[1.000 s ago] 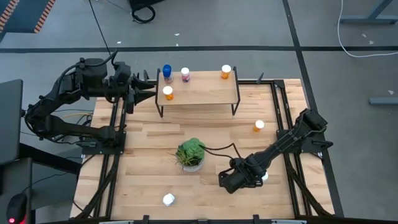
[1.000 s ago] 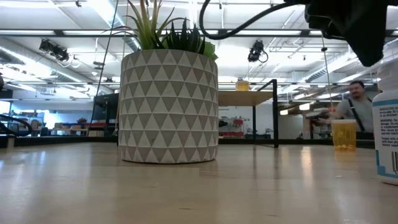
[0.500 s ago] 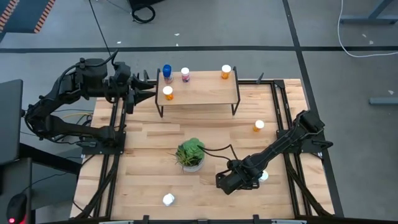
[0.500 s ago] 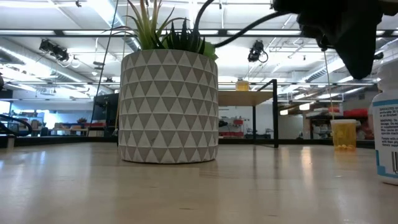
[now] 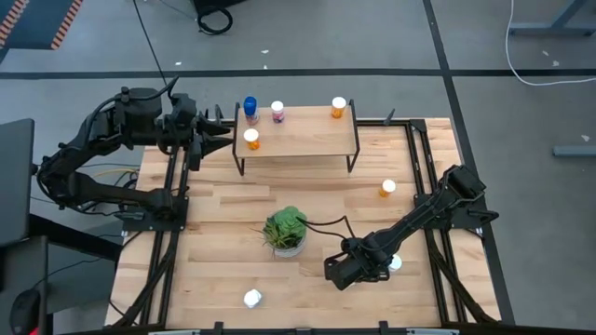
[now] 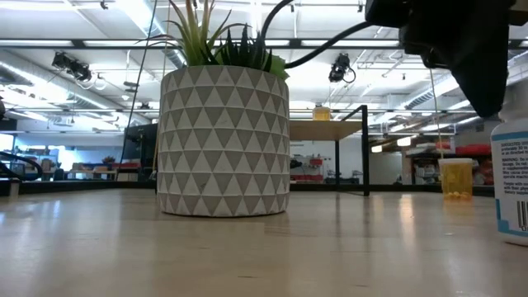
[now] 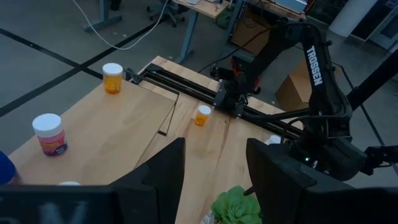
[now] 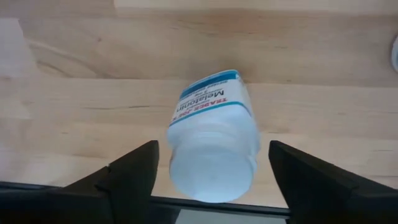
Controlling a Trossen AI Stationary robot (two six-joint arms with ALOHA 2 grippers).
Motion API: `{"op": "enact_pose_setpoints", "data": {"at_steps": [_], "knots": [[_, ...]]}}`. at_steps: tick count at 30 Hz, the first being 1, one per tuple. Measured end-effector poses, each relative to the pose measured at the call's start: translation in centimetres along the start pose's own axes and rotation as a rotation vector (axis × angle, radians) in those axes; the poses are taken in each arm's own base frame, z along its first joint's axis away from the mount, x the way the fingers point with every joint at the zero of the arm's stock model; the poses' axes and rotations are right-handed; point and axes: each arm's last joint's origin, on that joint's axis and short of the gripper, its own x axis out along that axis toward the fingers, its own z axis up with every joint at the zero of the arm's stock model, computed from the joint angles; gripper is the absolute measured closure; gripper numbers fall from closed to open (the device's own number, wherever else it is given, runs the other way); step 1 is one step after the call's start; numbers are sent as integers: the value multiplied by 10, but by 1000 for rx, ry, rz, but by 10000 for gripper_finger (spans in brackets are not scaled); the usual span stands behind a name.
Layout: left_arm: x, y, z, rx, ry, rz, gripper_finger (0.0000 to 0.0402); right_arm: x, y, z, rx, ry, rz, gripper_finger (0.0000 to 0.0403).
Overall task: Pick and place medicine bottles onto shelf by color
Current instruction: Put the middle white pill bottle on the shelf
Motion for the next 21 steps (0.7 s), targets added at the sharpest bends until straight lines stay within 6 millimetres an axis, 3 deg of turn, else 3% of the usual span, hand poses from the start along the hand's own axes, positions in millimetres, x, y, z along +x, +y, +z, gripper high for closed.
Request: {"op": "enact_pose_setpoints", "data": {"at_steps": [11,21], "knots": [[0,0,0,0,2,0,228,-1,1,-1,-1,8,4,197],[0,1,-2,-2,21,6,229,-10,10,-1,-78,61,12,203]]}}
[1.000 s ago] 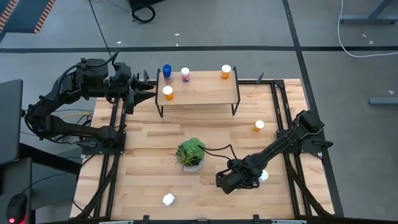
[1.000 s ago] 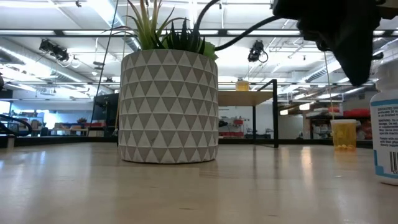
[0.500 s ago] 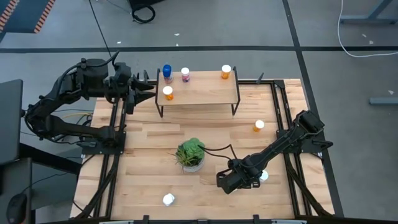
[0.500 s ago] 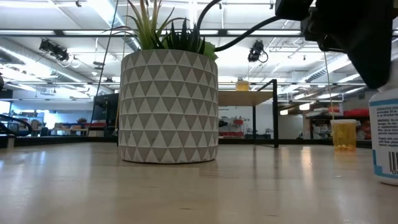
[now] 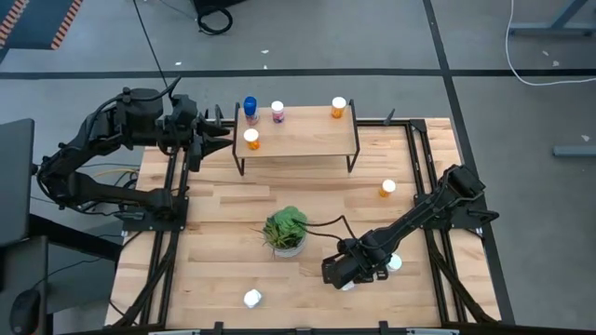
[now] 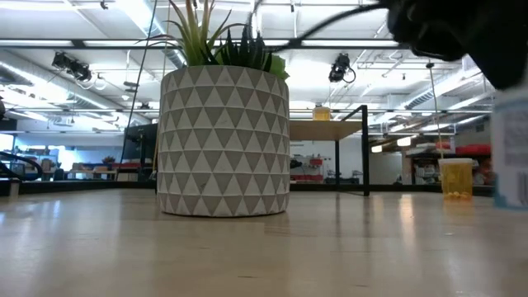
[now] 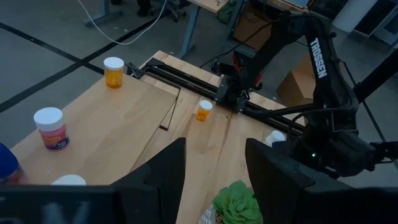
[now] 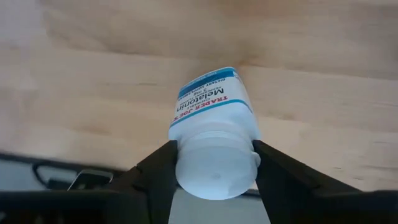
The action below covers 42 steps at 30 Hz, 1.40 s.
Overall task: Pick and place medicine bottles onto shelf by color
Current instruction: Put the middle white pill bottle on the shelf
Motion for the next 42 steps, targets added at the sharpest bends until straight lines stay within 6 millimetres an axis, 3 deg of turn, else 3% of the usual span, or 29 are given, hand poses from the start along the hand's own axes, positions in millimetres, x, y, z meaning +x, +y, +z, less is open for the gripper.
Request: {"op": "enact_pose_setpoints", "data": {"at_steps": [7,18,22,29,38,42], "knots": [[0,0,0,0,0,0,228,-28,24,24,-120,18,7,204],[0,0,0,-20,-1,0,228,-125,45,98,-376,-142,-133,204],[0,0,0,-20,-2,1,229,-147,51,134,-435,-201,-109,204],[0,0,0,-69,-4,1,229,-166,46,194,-499,-208,-122,204],[0,1,1,-123,-22,51,228,-225,37,221,-620,-330,-104,205],[0,3,1,-131,-37,91,230,-238,32,239,-620,-361,-88,205]]}}
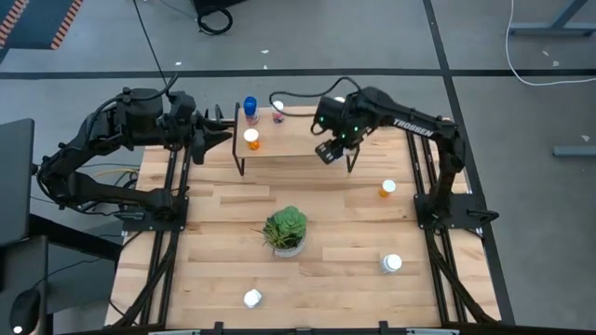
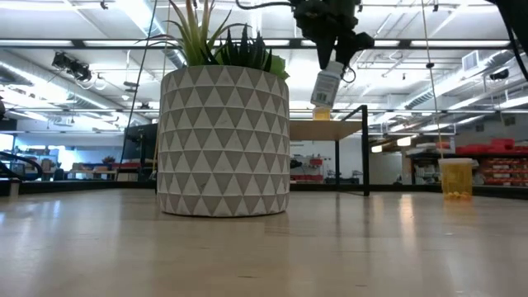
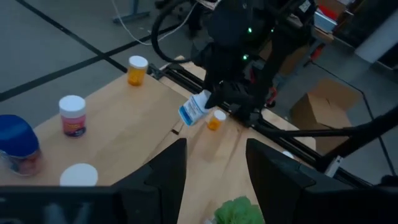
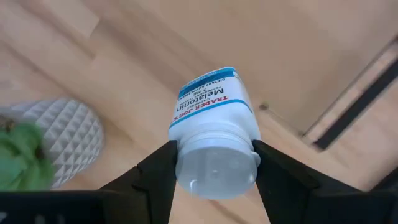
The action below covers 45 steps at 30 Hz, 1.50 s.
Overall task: Pick and place medicine bottles onto shelf by color
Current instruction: Put the middle white pill bottle on the shelf
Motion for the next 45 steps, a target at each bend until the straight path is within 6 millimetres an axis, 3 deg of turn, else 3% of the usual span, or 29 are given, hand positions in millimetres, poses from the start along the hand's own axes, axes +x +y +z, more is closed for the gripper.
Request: {"op": "enact_pose_setpoints", "data": {"at_steps": [19,33,45], "knots": [[1,1,1,-27,-20,50,228,0,-67,36,28,-14,-32,205],[27,0,2,-44,8,67,229,15,-69,34,-57,51,-22,204],[32,-1,2,-63,15,66,230,16,-67,40,-52,-5,-1,193]]}}
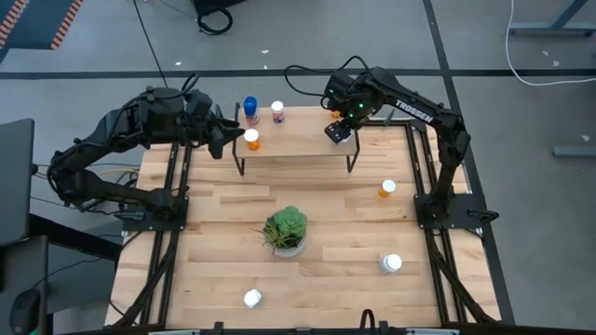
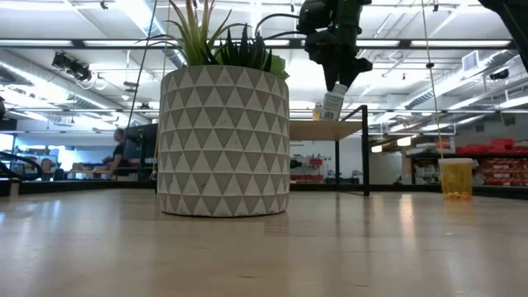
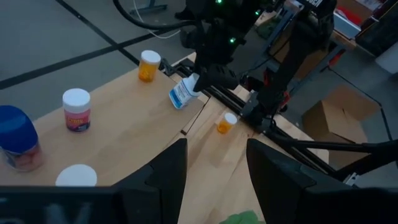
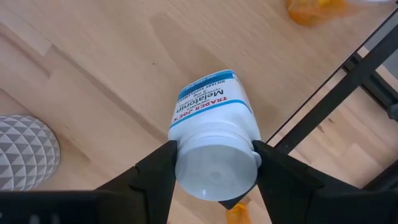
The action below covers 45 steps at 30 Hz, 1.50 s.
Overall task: Pick and place medicine bottles onto shelf by color
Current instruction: Put the middle white pill bottle on the shelf, then put the orange pill bottle on the shelf
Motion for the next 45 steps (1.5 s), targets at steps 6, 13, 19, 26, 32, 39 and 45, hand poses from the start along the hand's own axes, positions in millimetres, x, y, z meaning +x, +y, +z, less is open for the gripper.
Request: {"op": "enact_pose_setpoints", "data": {"at_steps": [6,13,19,26,32,39,45], "knots": [[0,0,0,-4,0,0,230,1,0,1,-1,-1,0,185],[0,0,0,-4,1,0,228,2,1,3,-10,-19,6,170],[0,0,0,-5,1,0,228,-2,2,4,-15,-41,13,152],[0,0,0,-4,1,0,229,-25,2,6,-6,-113,10,137],[0,0,0,4,1,0,229,-41,-1,1,26,-131,-40,134],[0,0,0,29,1,0,228,-43,-6,1,43,-168,-166,134],[0,0,0,30,2,0,229,-56,-20,-3,101,-207,-176,134]]}}
